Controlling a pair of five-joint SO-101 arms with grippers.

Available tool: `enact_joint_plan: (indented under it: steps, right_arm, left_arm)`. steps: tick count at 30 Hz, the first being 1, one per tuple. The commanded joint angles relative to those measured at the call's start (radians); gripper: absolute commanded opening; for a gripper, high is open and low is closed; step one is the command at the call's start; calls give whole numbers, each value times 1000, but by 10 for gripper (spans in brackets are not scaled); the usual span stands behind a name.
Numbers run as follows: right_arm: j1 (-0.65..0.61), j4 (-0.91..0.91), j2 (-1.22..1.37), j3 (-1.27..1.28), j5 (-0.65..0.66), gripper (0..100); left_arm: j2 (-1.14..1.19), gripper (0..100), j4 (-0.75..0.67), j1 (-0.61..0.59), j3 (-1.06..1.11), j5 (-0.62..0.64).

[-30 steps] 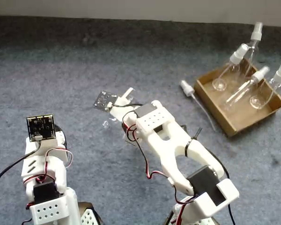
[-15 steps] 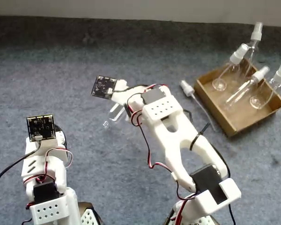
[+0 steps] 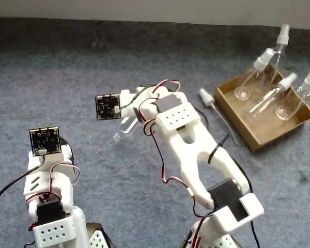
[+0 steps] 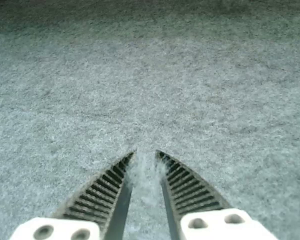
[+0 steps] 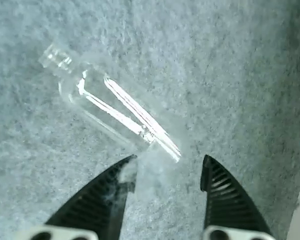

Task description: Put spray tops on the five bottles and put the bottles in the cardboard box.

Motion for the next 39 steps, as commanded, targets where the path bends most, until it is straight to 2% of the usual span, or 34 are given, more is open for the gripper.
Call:
enact_joint_plan:
  steps: [1, 4, 9, 22, 39]
  right_arm:
    - [-35, -28, 35, -30, 48, 185]
    - [-35, -28, 107, -31, 80, 185]
    - [-39, -102, 153, -31, 83, 187]
    - [-128, -113, 185, -25, 130, 187]
    - [-120, -107, 254, -22, 132, 188]
  left_arm:
    - [-8, 18, -18, 19, 18, -11]
    - [-8, 18, -18, 19, 18, -21]
    - [-8, 17, -18, 19, 18, -114]
    - [-8, 15, -18, 19, 18, -115]
    - [-8, 14, -18, 19, 18, -115]
